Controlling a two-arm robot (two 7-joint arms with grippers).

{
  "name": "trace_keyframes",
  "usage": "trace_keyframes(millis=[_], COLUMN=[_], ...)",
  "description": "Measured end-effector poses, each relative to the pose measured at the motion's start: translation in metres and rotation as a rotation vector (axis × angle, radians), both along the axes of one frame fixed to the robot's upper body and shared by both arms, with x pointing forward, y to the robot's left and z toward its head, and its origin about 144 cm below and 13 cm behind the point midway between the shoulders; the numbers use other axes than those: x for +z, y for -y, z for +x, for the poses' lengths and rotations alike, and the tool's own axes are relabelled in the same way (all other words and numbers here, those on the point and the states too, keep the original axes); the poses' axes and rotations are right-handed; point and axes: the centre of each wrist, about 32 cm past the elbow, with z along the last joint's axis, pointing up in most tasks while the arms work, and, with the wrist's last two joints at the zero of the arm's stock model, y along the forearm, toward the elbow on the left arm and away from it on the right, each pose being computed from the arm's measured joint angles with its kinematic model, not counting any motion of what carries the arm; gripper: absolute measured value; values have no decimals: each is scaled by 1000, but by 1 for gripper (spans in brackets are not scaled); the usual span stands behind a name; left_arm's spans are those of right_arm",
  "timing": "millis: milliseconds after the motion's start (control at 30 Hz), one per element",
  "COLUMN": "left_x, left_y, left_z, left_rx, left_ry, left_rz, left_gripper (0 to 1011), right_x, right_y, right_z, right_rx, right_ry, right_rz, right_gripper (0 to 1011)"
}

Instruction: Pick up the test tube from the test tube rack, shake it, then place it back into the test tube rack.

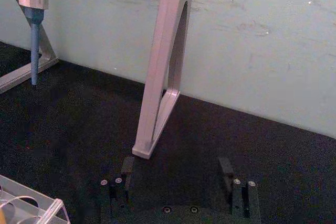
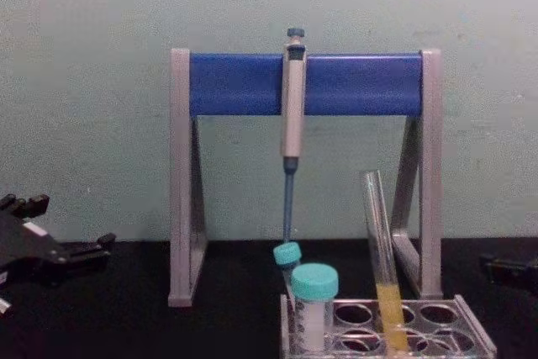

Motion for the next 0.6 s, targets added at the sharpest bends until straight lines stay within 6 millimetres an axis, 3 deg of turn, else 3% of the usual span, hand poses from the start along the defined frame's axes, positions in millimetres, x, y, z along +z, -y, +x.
trace_keyframes(millis=[600], left_x=[0], left_y=[0], left_z=[0], left_rx=[0], left_ry=[0], left_rz=[0], left_gripper=[1001], right_x=[0], right_y=[0], right_z=[0], right_rx=[3], right_ry=[1], right_rz=[-2], right_gripper=[1000])
